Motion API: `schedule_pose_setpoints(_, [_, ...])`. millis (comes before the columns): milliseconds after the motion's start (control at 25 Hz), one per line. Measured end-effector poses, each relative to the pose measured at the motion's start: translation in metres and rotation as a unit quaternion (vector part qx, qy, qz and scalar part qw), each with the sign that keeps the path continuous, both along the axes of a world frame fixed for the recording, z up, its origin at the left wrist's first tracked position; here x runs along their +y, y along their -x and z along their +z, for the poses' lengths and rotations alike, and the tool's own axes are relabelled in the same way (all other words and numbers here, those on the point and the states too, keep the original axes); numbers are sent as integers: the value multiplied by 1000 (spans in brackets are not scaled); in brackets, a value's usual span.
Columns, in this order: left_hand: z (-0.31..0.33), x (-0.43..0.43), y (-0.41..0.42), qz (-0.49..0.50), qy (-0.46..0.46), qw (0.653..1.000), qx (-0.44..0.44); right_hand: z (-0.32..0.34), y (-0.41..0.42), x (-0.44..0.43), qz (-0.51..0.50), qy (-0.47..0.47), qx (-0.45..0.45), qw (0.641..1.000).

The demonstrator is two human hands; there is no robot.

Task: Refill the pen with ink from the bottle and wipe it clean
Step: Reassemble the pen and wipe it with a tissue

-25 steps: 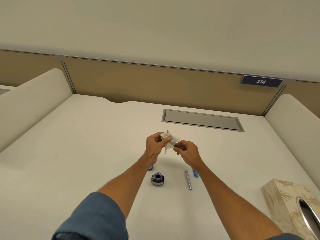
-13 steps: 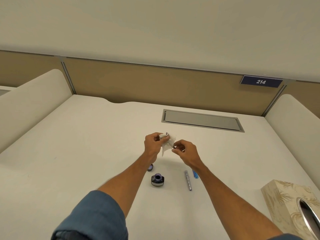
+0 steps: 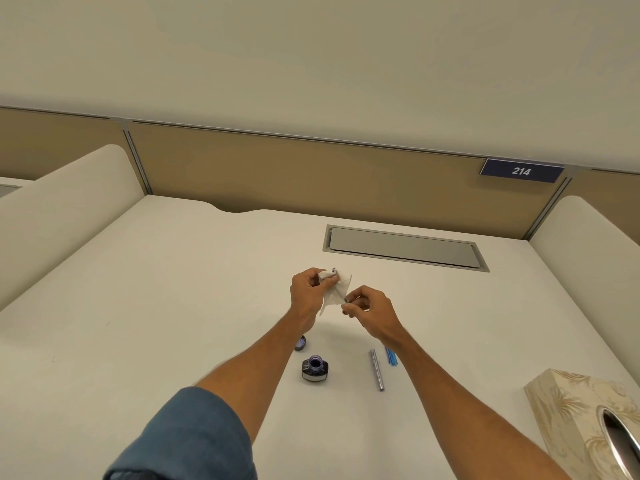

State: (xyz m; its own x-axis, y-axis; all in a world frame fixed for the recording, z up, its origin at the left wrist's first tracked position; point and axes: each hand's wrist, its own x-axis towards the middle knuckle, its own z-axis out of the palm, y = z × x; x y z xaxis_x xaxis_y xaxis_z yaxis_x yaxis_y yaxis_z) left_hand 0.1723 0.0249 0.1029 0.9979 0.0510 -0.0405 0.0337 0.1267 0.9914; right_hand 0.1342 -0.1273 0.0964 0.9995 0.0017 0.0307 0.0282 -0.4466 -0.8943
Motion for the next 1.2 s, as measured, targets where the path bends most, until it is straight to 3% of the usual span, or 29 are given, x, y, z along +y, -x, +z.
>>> schedule_pose_setpoints(200, [3,2,-5,53,-9,999,-6,-7,2,0,-4,-6,11,1000])
schedule_pose_setpoints(400, [-2,4,-7,73,-20,997,21,-3,1,0,-45,-88,-28,995])
schedule_pose_setpoints(640, [-3,4,-5,-33,-17,999,38,0,-5,8,-25,-13,-21,999])
schedule_pose_setpoints(840, [6,9,-1,-127,31,991,35,-4,-7,4,-47,-19,3,999])
schedule_pose_setpoints(960, [-1,12,-1,-139,19,990,21,-3,-7,5,-32,-27,12,999])
schedule_pose_setpoints(1200, [-7,14,2,-185,78,980,18,-6,-5,3,-15,-44,28,999])
